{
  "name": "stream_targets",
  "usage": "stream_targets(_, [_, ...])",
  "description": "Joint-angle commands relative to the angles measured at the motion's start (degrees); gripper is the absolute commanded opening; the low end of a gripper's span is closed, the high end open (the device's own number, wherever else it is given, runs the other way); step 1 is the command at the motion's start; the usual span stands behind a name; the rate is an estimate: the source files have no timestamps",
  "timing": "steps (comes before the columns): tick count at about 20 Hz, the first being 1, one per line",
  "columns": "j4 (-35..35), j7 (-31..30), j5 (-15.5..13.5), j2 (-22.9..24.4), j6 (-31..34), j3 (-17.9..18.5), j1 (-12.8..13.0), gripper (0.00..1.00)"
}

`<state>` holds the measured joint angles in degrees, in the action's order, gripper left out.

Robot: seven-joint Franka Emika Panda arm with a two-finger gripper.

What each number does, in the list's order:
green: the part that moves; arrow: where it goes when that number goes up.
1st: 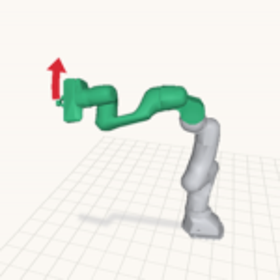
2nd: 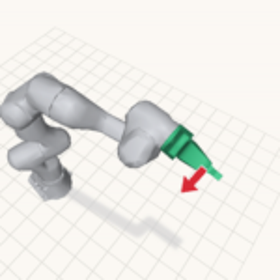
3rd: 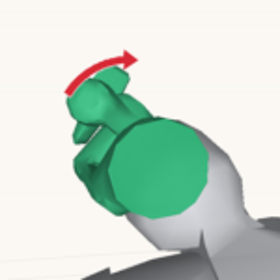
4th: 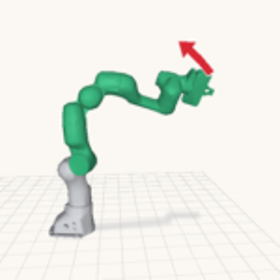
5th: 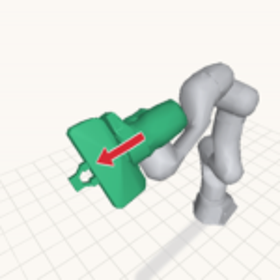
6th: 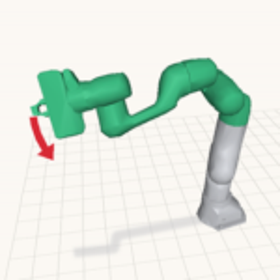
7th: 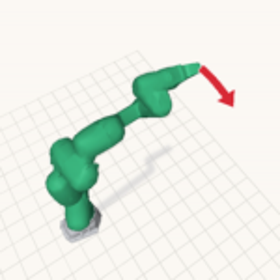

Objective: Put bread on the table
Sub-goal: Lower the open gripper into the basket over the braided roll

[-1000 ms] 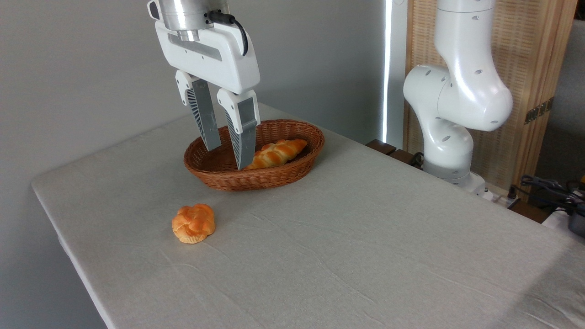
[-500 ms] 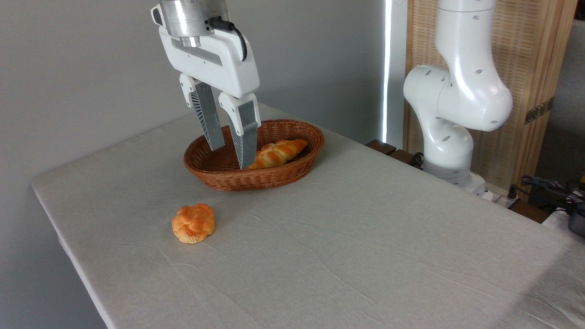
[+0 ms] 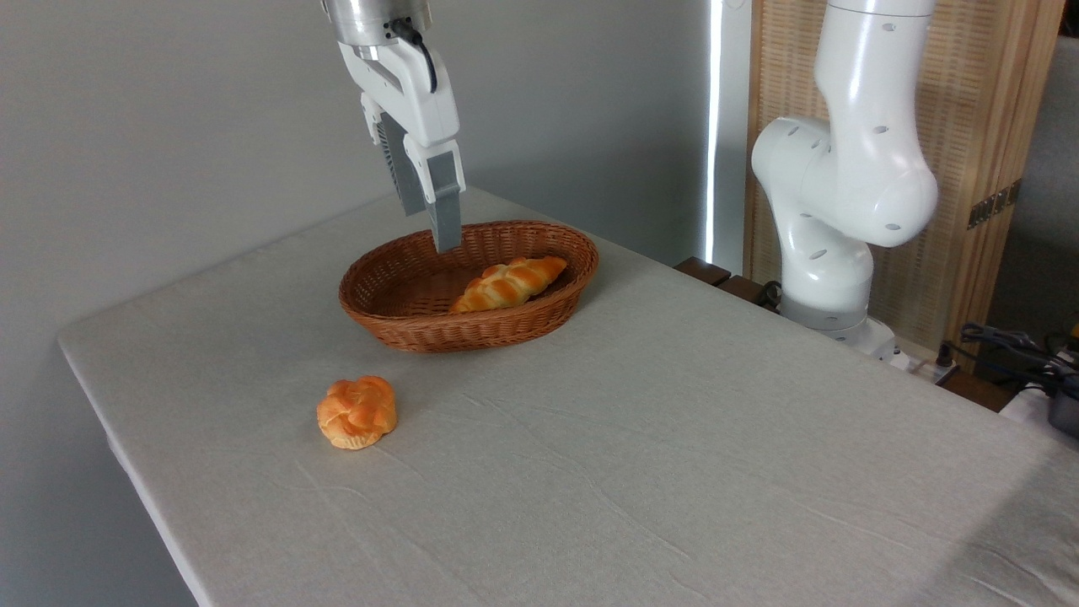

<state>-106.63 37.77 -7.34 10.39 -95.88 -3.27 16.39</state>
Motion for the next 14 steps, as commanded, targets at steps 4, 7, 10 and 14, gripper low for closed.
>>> stream_targets(4, [-11.0, -4.3, -3.4, 1.8, -9.3, -4.3, 5.1, 1.00])
stream_targets(7, [-14.7, -4.8, -3.2, 2.0, -9.9, -6.7, 5.6, 1.00])
stream_targets(10, [-18.0, -6.8, -2.9, 3.2, -9.0, -7.1, 5.8, 1.00])
stream_targets(14, [-20.5, -8.4, -0.8, 3.2, -8.7, -7.2, 6.0, 1.00])
